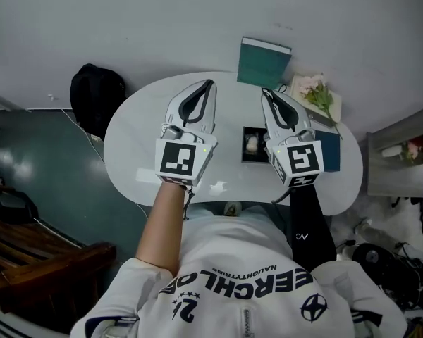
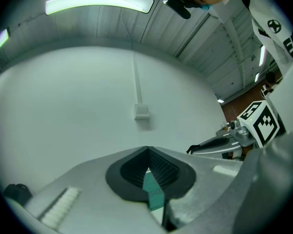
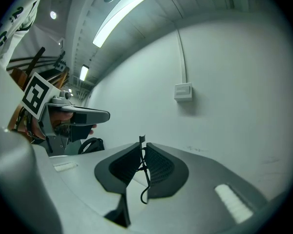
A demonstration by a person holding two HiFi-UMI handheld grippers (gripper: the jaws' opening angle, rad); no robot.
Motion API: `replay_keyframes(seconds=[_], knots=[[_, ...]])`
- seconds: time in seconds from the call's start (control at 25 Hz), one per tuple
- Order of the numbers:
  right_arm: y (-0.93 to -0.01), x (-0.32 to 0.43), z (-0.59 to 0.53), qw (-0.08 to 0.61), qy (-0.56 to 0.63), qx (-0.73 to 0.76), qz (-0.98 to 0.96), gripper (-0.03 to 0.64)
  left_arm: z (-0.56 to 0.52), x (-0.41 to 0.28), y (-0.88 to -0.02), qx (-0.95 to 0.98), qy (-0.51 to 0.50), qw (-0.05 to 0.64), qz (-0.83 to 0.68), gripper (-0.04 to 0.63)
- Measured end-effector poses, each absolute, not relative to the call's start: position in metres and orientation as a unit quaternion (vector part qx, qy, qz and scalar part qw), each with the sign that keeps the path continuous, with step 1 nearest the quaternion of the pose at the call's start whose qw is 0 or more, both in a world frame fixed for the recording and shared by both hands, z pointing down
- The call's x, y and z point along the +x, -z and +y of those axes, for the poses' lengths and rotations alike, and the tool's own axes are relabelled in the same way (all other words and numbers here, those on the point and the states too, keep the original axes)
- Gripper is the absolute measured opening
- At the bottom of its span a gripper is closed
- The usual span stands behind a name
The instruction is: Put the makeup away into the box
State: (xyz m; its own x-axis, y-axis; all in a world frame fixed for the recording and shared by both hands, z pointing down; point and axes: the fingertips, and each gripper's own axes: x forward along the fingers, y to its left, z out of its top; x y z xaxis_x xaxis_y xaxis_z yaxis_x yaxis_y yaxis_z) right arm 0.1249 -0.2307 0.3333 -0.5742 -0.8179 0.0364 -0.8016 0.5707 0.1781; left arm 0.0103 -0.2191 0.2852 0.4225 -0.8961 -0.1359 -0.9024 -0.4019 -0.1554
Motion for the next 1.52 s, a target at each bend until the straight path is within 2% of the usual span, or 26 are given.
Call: replay_keyframes(seconds=[0.4,0.76,1.0,1.2,1.52], knots=[[-0.332,0.204,-0.217,0.071,0.074,0.526,-0.844,0.064,-0.224,0.092,-0.287,-0.88,-0.028,0.095,0.464,0.002],[-0.343,0.218,-0.211,0.098,0.08,0.527,-0.841,0.064,-0.223,0.11,-0.294,-0.888,-0.024,0.092,0.451,0.002],[-0.375,0.205,-0.211,0.148,0.077,0.492,-0.854,0.064,-0.219,0.108,-0.297,-0.886,-0.022,0.089,0.454,0.002],[-0.424,0.188,-0.208,0.23,0.08,0.45,-0.859,0.064,-0.217,0.099,-0.296,-0.882,-0.022,0.089,0.462,0.002],[-0.508,0.175,-0.2,0.314,0.024,0.404,-0.859,0.064,-0.213,0.084,-0.301,-0.877,-0.009,0.095,0.47,0.002]])
